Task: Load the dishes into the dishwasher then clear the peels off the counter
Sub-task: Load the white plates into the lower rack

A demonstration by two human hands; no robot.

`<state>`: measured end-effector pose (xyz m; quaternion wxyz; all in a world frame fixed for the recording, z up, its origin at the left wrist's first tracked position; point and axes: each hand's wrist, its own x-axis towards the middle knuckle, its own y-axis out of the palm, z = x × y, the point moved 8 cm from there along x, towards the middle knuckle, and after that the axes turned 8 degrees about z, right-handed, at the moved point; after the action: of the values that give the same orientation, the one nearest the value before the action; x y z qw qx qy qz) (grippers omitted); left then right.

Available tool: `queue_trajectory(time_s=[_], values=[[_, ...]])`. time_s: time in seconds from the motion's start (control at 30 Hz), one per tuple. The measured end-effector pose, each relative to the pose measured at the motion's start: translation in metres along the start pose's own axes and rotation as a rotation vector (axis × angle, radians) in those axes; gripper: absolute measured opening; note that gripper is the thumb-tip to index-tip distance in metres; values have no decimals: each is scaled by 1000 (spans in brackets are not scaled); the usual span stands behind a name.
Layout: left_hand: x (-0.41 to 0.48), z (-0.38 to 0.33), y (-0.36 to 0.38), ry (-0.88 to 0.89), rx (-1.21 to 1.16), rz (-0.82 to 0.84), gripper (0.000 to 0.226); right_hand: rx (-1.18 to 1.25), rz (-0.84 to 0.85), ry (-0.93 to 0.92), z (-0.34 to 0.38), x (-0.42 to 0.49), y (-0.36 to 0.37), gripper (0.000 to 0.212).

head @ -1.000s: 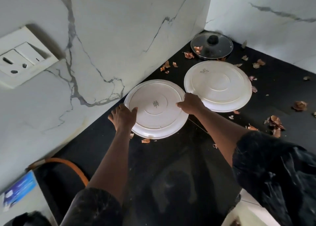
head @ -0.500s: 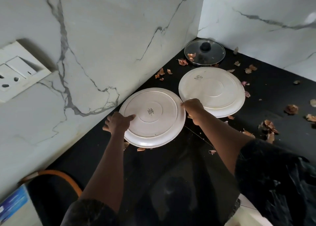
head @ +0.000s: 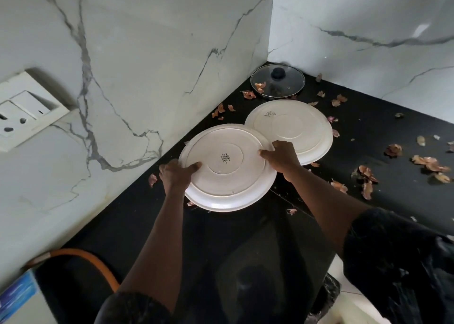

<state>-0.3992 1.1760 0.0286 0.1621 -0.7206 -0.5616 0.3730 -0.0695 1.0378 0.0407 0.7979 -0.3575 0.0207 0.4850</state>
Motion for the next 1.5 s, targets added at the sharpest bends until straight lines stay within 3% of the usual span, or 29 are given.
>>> queue_trajectory(time_s=[0.13, 0.53, 0.77, 1.23, 1.37, 1.5], values=[[-16, -31, 27, 51, -5, 54, 79, -91, -34, 7, -17, -16, -30, 64], [-70, -133, 143, 247, -11, 183, 64, -56, -297, 137, -115, -77, -161, 53], [-113, -181, 219, 345, 23, 316, 84, -71, -415, 222, -178, -128, -226, 46], [-258, -253, 341, 589, 165, 543, 69, -20, -596, 393, -319, -266, -318, 51], [-299, -264, 371, 664, 220, 567, 70, 18, -646, 393, -348, -314, -332, 45], [-373, -274, 406, 741, 269, 624, 70, 62, -716, 491, -394, -388, -353, 52]])
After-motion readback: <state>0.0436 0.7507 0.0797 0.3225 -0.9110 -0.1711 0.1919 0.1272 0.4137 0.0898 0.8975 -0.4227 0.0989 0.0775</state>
